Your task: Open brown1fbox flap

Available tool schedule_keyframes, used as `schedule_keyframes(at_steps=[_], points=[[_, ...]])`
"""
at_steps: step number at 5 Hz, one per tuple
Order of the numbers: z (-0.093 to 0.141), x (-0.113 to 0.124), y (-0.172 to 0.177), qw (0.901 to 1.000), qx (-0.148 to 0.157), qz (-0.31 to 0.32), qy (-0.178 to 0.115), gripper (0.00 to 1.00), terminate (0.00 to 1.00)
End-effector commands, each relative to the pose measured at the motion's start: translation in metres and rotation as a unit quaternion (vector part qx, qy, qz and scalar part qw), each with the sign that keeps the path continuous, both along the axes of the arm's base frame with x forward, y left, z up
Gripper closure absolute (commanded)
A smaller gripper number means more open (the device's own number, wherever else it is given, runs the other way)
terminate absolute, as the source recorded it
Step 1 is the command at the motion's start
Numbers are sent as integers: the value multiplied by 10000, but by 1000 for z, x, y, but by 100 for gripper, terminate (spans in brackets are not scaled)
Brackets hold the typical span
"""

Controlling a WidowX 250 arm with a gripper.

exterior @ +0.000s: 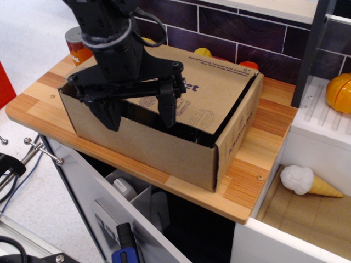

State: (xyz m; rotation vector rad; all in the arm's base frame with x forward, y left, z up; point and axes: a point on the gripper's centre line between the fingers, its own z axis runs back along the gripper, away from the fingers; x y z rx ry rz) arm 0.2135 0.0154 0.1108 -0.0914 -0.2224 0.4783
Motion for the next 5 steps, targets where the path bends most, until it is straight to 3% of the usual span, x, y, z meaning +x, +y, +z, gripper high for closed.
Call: schedule_keyframes(at_steps=[1,3,5], points=[[0,0,0,10000,0,0,0,0,0],[-19,6,5,9993,-257,-173,-201,0,0],[-13,22,5,9987,-97,-340,-361,0,0]])
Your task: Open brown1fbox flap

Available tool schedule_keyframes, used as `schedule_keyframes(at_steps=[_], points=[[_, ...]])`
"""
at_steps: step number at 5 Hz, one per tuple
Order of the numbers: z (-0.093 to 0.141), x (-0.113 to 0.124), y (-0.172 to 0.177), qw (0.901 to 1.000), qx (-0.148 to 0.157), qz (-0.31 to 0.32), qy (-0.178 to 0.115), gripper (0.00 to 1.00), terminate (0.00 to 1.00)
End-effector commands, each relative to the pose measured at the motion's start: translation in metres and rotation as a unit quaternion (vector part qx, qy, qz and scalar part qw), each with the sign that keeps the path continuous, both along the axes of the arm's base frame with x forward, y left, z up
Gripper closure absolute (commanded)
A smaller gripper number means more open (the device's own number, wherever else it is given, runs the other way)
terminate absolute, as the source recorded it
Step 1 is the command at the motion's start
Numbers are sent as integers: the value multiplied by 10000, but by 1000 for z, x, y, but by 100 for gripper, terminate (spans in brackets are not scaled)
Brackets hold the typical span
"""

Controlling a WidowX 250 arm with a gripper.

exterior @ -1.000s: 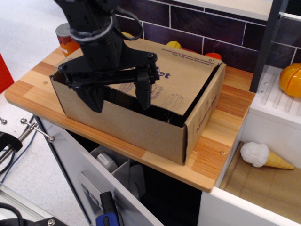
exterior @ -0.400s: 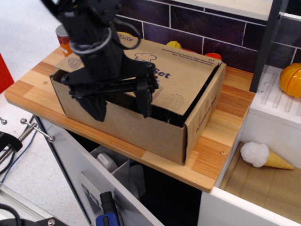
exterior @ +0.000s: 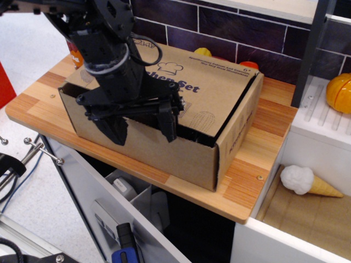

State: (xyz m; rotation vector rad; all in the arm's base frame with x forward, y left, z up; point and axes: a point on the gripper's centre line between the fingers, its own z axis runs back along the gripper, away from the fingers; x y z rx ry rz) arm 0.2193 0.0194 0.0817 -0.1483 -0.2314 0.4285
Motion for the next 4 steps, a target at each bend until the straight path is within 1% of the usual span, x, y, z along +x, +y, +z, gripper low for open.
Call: schedule_keyframes(at_steps=[1,2,3,4], points=[[29,24,-2,9993,295,-51,-232,0,0],[37,21,-3,9989,400,36,-246,0,0],[41,25,0,9976,549,-63,-429,0,0],[50,33,3,9919,955,-73,-839,0,0]])
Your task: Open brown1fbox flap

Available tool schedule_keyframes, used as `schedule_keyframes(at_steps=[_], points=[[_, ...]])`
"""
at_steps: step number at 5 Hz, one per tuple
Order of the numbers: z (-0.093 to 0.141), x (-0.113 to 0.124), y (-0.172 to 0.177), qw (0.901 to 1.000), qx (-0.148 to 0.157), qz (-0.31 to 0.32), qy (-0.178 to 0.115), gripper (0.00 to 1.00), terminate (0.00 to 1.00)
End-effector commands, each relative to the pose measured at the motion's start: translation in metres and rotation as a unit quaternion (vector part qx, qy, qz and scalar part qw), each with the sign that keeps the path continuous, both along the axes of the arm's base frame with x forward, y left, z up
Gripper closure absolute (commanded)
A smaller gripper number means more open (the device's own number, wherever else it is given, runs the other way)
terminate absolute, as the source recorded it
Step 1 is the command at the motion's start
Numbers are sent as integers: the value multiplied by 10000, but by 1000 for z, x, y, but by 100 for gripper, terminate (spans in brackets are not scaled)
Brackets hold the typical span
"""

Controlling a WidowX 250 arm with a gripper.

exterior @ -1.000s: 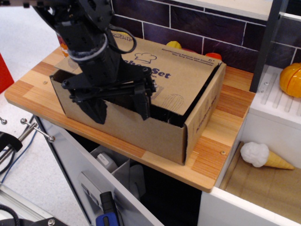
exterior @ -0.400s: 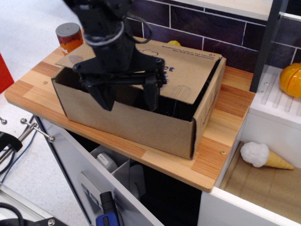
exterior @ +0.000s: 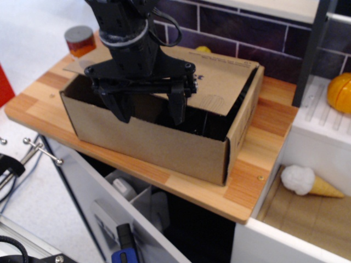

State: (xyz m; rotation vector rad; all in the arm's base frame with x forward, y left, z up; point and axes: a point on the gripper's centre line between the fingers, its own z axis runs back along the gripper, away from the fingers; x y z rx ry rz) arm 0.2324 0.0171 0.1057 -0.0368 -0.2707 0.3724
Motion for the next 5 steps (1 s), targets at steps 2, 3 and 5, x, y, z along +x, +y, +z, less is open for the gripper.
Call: schedule_keyframes(at_steps=[2,3,5], points=[[50,45,9,9778,1060,-247,-1789,0,0],[62,55,6,9697,1195,-391,-2094,0,0],[78,86,-7,9527,1297,-702,-2658,0,0]])
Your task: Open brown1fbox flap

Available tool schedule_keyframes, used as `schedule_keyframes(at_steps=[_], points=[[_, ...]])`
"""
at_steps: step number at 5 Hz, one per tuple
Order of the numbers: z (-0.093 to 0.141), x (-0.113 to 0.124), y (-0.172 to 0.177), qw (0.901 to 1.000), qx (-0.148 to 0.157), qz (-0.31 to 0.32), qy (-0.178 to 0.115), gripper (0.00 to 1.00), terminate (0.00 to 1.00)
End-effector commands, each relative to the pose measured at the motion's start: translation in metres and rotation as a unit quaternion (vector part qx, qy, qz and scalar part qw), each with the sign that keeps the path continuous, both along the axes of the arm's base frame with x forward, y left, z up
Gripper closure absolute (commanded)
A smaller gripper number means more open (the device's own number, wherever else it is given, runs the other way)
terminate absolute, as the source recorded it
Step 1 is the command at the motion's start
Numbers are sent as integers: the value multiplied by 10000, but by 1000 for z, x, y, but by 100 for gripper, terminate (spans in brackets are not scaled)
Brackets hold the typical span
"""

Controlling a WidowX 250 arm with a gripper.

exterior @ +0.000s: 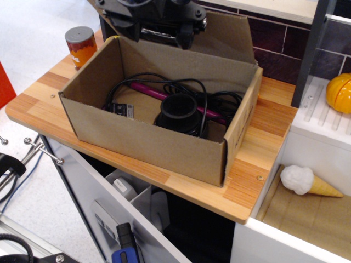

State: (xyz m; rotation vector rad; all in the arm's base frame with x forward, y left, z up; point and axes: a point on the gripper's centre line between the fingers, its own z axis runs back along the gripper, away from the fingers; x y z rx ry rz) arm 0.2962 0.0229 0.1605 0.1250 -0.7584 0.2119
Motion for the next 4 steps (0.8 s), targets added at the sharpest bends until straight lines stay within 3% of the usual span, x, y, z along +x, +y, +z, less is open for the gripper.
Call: schedule_keyframes(at_steps=[1,3,4], points=[[35,43,-19,9976,194,-415,-522,0,0],[49,74,-28,9955,418,-441,-726,0,0],[46,70,-35,9975,179,-69,-682,0,100]])
